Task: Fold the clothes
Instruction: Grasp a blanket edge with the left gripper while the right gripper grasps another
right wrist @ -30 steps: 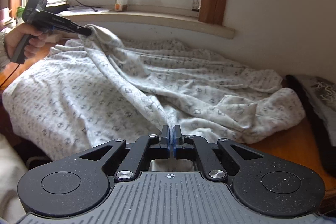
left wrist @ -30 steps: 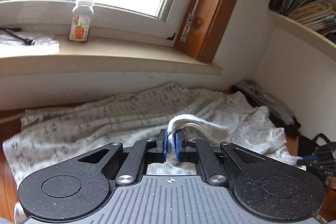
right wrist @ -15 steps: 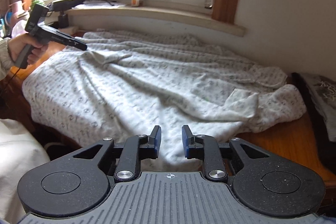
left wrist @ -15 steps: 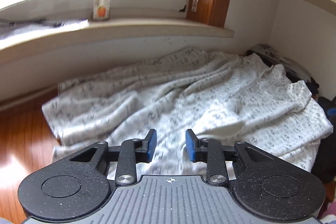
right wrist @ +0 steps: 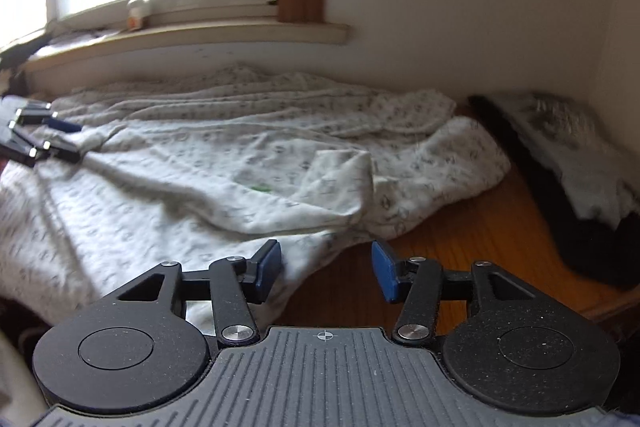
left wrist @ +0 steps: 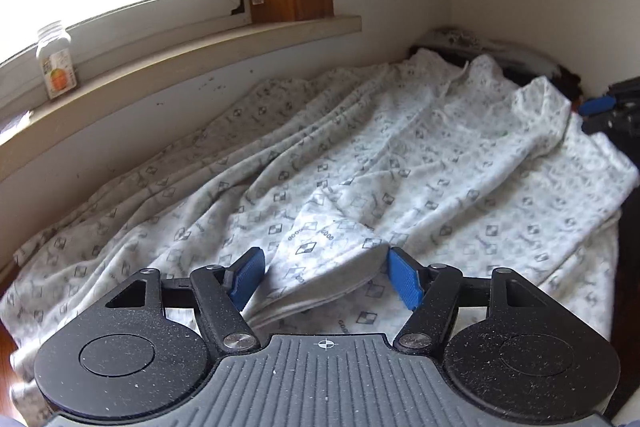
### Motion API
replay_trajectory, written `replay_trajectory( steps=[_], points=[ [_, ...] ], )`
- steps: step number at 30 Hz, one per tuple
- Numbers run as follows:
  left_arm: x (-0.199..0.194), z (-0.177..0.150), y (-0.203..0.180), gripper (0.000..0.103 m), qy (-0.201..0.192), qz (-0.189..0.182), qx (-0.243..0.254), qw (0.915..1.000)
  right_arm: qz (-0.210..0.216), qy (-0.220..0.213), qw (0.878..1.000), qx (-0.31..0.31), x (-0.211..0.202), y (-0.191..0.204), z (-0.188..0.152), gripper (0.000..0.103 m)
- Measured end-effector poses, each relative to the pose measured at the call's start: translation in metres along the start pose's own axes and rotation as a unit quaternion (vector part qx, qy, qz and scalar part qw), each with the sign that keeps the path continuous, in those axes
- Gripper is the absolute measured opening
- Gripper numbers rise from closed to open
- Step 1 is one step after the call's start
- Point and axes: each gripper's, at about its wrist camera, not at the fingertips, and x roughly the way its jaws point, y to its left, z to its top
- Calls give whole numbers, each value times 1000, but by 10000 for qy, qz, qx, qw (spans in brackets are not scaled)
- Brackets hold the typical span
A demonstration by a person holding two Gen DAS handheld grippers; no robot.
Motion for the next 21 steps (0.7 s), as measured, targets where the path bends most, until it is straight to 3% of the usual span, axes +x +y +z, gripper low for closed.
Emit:
replay_trajectory(
  steps=[1,2,4,5,6,7,8,9,14,18,21],
  points=[
    [1,1,0,67,9,13,22,10000,88,-19,9999,101,4,-1,-1,51],
    [2,2,0,59,7,48,32,10000,175,-38,9996,203,8,-1,-1,51],
    [2,5,4,37,-18,82,-22,10000,365,-68,9985,411,13,-1,-2,50],
    [1,7,7,17,-50,71,-87,9999,456,-66,9977,499,15,-2,-2,46],
    [-1,8,11,11,-98,42,-175,9998,540,-47,9969,570,16,-2,-2,39],
    [-3,9,15,10,-146,13,-263,9995,604,-35,9964,602,16,-3,-2,19],
    [-5,10,20,8,-203,5,-358,9992,611,-37,9965,577,13,-3,-1,8],
    [-8,12,24,8,-255,-6,-470,9986,579,-47,9969,536,8,-4,-1,6],
    [-26,22,42,8,-595,-361,-1030,9922,380,-68,9988,299,-36,-12,3,3],
    [-38,29,47,8,-827,-600,-1226,9872,245,275,9990,258,-63,-18,-3,4],
    [-31,28,49,8,-703,-566,-1223,9884,33,390,9990,195,-70,-19,-8,14]
  ],
)
